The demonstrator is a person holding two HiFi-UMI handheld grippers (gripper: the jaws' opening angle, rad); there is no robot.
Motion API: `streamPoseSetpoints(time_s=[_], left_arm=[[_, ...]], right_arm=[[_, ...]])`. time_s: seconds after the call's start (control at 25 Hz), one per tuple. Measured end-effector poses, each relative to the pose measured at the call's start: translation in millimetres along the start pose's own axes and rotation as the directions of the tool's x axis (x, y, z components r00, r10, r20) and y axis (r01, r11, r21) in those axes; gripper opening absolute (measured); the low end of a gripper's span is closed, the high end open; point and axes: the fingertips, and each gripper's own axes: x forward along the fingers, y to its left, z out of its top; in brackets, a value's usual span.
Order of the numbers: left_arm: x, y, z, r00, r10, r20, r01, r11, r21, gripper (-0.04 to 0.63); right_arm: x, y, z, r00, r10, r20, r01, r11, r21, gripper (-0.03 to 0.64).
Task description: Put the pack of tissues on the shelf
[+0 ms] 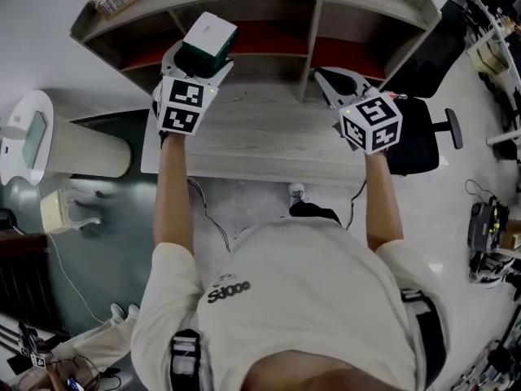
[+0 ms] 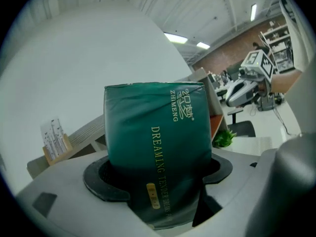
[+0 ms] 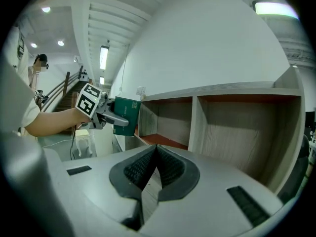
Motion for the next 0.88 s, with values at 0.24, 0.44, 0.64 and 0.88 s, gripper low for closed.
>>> streamPoseSetpoints(time_s=[0.24,0.44,0.64,0.88], left_arm=[[54,10,1,0.996,0.031,-0.089,-0.018,0.989,0.148,0.405],[74,12,2,0.992,0.088,-0.094,-0.06,0.961,0.27,0.405],[91,8,-20,0.968,0.13,-0.216,-0.023,0.899,0.437,0.405],[118,1,-45,0.945,0.09,-0.316,0.076,0.876,0.476,0.41]], right_arm=[[16,-24,-13,0.999,0.044,-0.028,-0.044,0.999,0.011,-0.003],[27,-42,-21,0.997,0.064,-0.042,-0.063,0.997,0.034,-0.003],[36,-47,-24,0.997,0.071,-0.038,-0.069,0.997,0.036,-0.003],[42,-51,-31,0.997,0.058,-0.05,-0.056,0.997,0.053,-0.003]])
